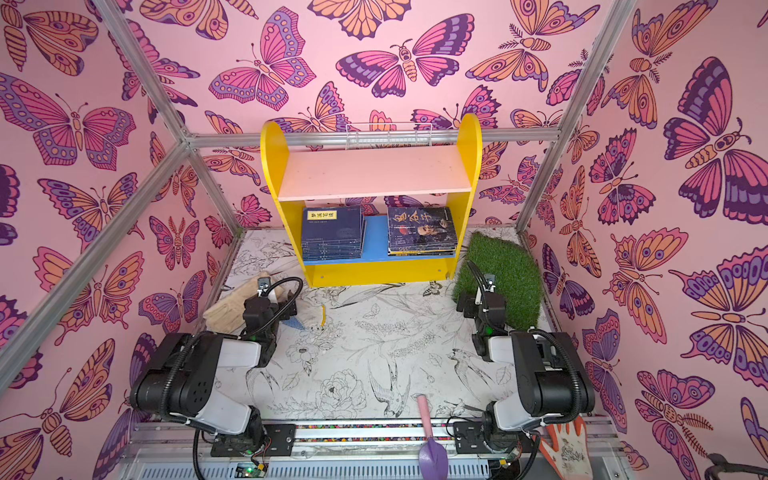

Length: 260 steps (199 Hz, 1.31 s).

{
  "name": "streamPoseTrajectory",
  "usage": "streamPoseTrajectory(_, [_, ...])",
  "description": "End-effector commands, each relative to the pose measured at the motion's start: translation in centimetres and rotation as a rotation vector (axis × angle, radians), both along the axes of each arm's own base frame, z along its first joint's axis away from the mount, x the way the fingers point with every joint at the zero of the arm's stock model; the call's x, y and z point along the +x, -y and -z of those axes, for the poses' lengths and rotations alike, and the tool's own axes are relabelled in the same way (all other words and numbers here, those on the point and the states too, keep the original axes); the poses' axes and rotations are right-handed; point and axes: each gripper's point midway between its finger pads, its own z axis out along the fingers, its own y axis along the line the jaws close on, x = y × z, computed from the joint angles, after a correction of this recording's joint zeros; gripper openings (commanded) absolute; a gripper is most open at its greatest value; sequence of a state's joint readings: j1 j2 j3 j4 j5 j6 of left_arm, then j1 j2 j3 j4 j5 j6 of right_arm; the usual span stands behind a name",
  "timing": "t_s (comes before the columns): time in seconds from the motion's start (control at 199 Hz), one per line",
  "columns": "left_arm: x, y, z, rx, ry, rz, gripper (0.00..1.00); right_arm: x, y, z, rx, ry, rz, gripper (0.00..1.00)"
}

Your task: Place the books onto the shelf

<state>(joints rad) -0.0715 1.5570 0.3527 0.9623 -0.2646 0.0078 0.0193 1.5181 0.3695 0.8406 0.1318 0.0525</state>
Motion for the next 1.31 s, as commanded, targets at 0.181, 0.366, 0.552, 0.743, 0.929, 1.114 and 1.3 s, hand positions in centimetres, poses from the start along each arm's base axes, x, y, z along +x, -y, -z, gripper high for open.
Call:
streamPoseTrajectory(0.181, [-0.1,-0.4,-0.1,0.012,0.014,-0.015,0.99,0.6,0.0,-1.0,0.016,0.023,-0.009,0.99])
streamPoseTrajectory(0.366, [-0.1,-0.8,0.1,-0.008,0.002,-0.019,0.99,0.7,0.0,-1.1,0.018,0.026,-0.008,0.99])
streamPoseTrajectory(0.552, [-0.1,-0.8,0.0,-0.005,0.006,-0.017,0.99,0.7,0.0,-1.1,0.017,0.027,-0.008,0.99])
streamPoseTrajectory(0.743, [0.0,-0.9,0.2,-0.039,-0.007,-0.003,0.99,0.6,0.0,-1.1,0.017,0.027,-0.008,1.00])
streamPoseTrajectory(0.929, [0.0,-0.9,0.3,-0.047,-0.004,0.007,0.33,0.6,0.1,-1.0,0.017,0.026,-0.007,0.99])
streamPoseTrajectory(1.114, [-0.1,-1.1,0.3,-0.045,-0.005,-0.003,0.00,0.6,0.0,-1.0,0.019,0.025,-0.011,0.99])
streamPoseTrajectory(1.3, [-0.2,-1.4,0.2,-0.043,0.002,-0.019,0.99,0.7,0.0,-1.1,0.019,0.026,-0.011,0.99])
